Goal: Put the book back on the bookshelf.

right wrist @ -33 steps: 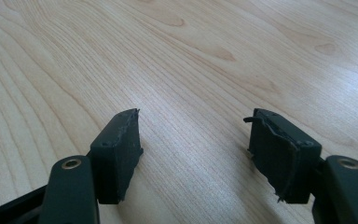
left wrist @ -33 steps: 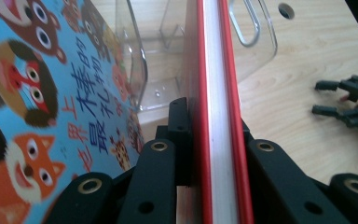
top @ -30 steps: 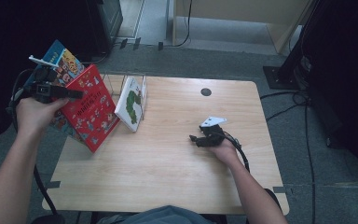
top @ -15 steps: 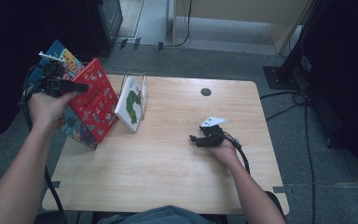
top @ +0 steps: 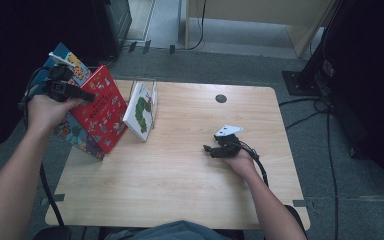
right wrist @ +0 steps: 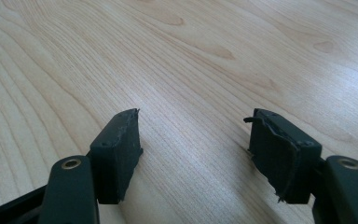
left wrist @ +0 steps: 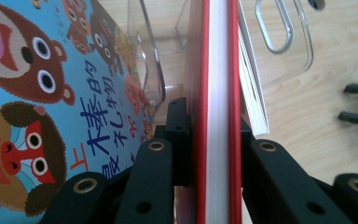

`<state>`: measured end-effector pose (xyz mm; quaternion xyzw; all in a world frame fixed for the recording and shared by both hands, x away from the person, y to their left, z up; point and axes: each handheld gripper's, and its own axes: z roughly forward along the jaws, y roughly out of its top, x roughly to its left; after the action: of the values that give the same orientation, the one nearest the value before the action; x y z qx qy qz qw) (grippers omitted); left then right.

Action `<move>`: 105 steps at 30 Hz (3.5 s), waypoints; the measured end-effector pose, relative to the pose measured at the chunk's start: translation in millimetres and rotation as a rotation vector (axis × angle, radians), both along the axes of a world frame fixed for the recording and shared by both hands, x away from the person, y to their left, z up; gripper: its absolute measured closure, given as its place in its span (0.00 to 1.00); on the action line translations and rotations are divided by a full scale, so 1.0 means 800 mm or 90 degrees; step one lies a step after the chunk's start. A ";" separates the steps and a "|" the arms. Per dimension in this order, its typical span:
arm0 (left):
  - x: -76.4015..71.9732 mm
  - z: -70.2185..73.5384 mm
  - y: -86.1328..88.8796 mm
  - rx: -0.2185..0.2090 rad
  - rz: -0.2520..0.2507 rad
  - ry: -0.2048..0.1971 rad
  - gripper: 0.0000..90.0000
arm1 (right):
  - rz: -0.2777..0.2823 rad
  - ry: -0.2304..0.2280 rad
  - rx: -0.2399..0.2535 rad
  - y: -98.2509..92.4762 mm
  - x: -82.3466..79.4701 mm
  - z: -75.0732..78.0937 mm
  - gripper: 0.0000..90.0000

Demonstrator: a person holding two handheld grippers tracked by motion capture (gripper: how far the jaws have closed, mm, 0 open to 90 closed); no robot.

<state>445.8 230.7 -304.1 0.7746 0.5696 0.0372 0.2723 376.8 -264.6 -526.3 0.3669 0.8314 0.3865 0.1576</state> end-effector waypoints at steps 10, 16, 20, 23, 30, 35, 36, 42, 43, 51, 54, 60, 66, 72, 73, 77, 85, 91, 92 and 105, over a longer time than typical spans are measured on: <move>0.018 0.000 0.000 0.029 -0.023 0.075 0.87 | 0.000 0.000 0.000 0.000 0.000 0.000 0.37; 0.023 0.002 0.001 0.022 -0.020 0.085 0.89 | 0.001 0.000 0.000 0.000 0.000 0.000 0.37; 0.031 0.006 0.002 0.017 -0.008 0.080 0.89 | 0.001 0.000 0.000 0.000 0.000 0.000 0.37; 0.036 0.007 0.003 0.008 0.010 0.076 0.89 | 0.001 0.001 0.000 0.000 0.000 0.000 0.37; 0.050 0.006 0.007 -0.013 0.052 0.064 0.89 | 0.000 0.000 0.000 0.000 0.000 0.000 0.37; 0.058 0.008 0.006 -0.019 0.071 0.051 0.89 | -0.002 0.000 0.000 0.001 -0.001 0.000 0.36; 0.059 0.008 0.004 -0.020 0.071 0.048 0.89 | -0.002 0.000 -0.001 0.001 -0.001 0.000 0.35; 0.068 0.006 -0.006 -0.034 0.076 0.044 0.89 | -0.005 -0.002 -0.002 0.002 -0.003 0.000 0.35; 0.069 0.006 -0.008 -0.037 0.074 0.044 0.89 | -0.005 0.001 0.000 0.002 -0.005 0.000 0.35; 0.079 -0.006 -0.014 -0.039 0.079 0.048 0.89 | -0.002 0.000 -0.003 0.001 -0.012 0.000 0.34; 0.080 -0.009 -0.013 -0.045 0.083 0.043 0.88 | -0.001 0.001 -0.002 0.000 -0.014 0.000 0.33; 0.080 -0.008 -0.013 -0.056 0.063 0.055 0.81 | -0.003 0.000 -0.002 -0.002 -0.017 0.000 0.33; 0.079 0.000 -0.010 -0.037 0.061 0.062 0.58 | -0.002 0.002 -0.002 -0.003 -0.018 0.000 0.33; 0.072 0.014 0.007 -0.063 0.087 0.036 0.52 | 0.000 0.002 -0.002 -0.003 -0.018 0.000 0.32; 0.070 0.017 0.008 -0.063 0.087 0.033 0.51 | 0.000 0.002 -0.002 -0.003 -0.018 0.000 0.32; 0.064 0.029 0.011 -0.060 0.086 0.017 0.50 | 0.001 0.002 -0.003 -0.003 -0.018 0.000 0.32; 0.049 0.049 0.022 -0.071 0.088 -0.018 0.48 | -0.003 0.000 -0.003 -0.003 -0.019 0.000 0.32; 0.037 0.058 0.016 -0.082 0.065 -0.028 0.48 | -0.004 0.000 -0.003 -0.003 -0.019 0.000 0.32; 0.034 0.059 0.013 -0.086 0.058 -0.031 0.48 | -0.003 0.000 -0.003 -0.003 -0.019 0.000 0.32; 0.000 0.037 -0.048 -0.110 -0.040 -0.041 0.47 | -0.007 0.002 -0.003 -0.003 -0.020 0.000 0.31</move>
<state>445.7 192.0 -274.4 0.7641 0.5369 0.0039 0.3576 361.2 -266.7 -526.5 0.3720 0.8305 0.3830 0.1591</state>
